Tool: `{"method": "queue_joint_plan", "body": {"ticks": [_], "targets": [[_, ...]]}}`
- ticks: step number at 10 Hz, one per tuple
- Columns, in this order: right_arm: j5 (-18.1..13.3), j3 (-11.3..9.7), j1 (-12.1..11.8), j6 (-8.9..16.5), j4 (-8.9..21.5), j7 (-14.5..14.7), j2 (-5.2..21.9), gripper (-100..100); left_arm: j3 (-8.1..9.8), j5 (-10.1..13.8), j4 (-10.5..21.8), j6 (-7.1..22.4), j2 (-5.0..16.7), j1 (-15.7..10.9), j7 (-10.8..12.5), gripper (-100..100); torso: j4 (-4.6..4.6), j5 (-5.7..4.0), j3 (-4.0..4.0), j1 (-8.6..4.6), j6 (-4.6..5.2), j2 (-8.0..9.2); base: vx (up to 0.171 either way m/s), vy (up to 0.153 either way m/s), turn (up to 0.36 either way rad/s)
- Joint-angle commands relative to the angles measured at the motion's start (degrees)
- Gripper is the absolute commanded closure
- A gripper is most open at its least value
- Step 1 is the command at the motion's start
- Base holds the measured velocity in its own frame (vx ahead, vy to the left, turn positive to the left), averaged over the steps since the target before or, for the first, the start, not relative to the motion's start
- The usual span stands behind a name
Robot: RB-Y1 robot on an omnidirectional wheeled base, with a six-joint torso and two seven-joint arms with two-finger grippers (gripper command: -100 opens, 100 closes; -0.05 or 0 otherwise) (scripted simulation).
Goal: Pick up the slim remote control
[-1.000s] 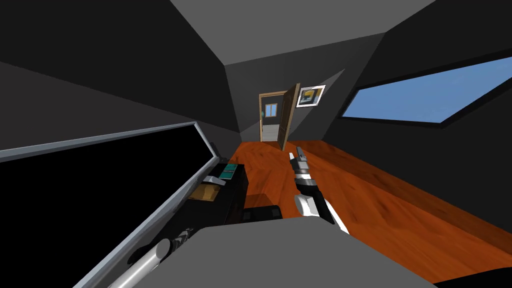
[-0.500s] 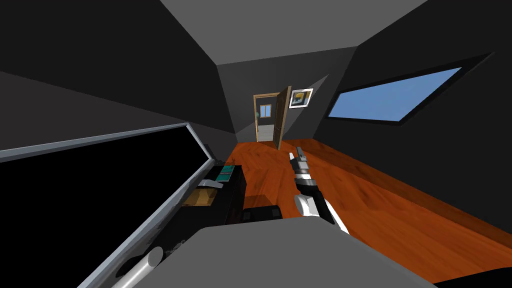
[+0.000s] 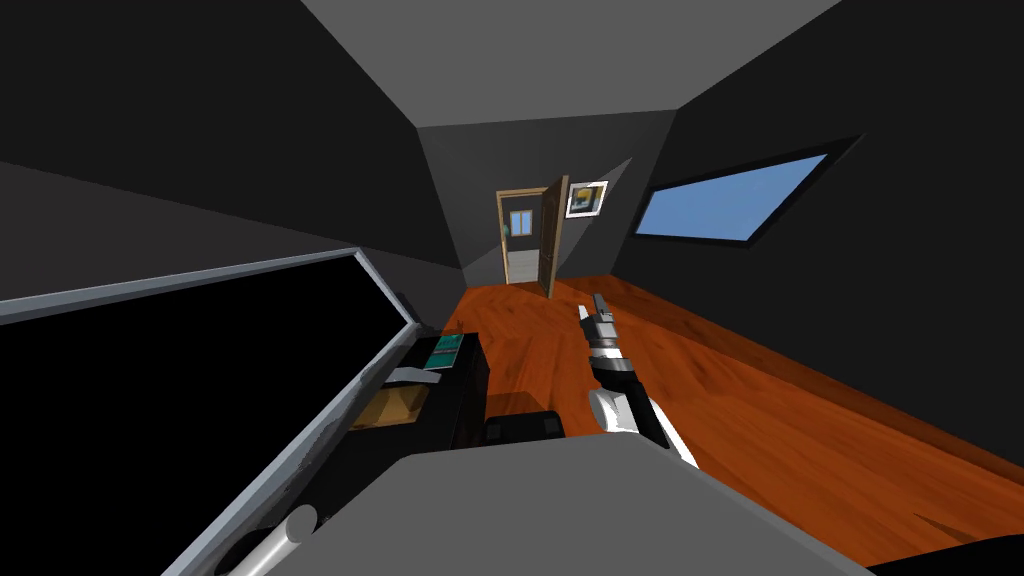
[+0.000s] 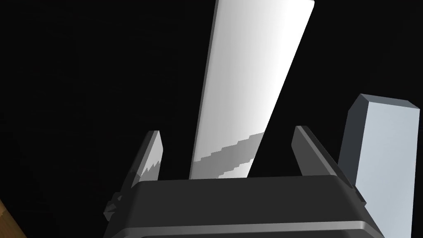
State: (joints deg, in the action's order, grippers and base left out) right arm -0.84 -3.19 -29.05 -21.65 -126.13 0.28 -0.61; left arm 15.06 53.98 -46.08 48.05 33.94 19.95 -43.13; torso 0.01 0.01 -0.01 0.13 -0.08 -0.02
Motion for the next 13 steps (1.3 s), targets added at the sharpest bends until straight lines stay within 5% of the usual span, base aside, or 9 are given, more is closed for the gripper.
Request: {"method": "queue_joint_plan", "body": {"ticks": [1, 2, 3, 13], "targets": [[0.0, 0.0, 0.0, 0.0, 0.0, 0.0, 0.0, 0, 0.0, 0.0, 0.0, 0.0, 0.0, 0.0, 0.0, -100, 0.0, 0.0, 0.0, 0.0, 0.0, 0.0, -0.011, 0.022, -0.056], [0.0, 0.0, 0.0, 0.0, 0.0, 0.0, 0.0, 0, -0.02, 0.0, 0.1, 0.2, 0.0, -0.1, 0.0, 0, -0.01, 0.0, -0.01, -0.04, -0.06, -0.02, 0.0, 0.0, 0.0], [0.0, 0.0, 0.0, 0.0, 0.0, 0.0, 0.0, 0, 0.59, -0.5, 1.8, -0.2, -0.2, -1.2, -1.0, -100, -0.01, -0.02, -0.02, -0.1, -0.05, -0.04, -0.004, 0.005, 0.02], [0.0, 0.0, 0.0, 0.0, 0.0, 0.0, 0.0, 0, 5.97, -5.1, 16.6, -3.5, -2.6, -11.6, -9.3, -100, -0.01, -0.02, -0.02, -0.11, -0.06, -0.03, -0.009, 0.006, 0.026]]}}
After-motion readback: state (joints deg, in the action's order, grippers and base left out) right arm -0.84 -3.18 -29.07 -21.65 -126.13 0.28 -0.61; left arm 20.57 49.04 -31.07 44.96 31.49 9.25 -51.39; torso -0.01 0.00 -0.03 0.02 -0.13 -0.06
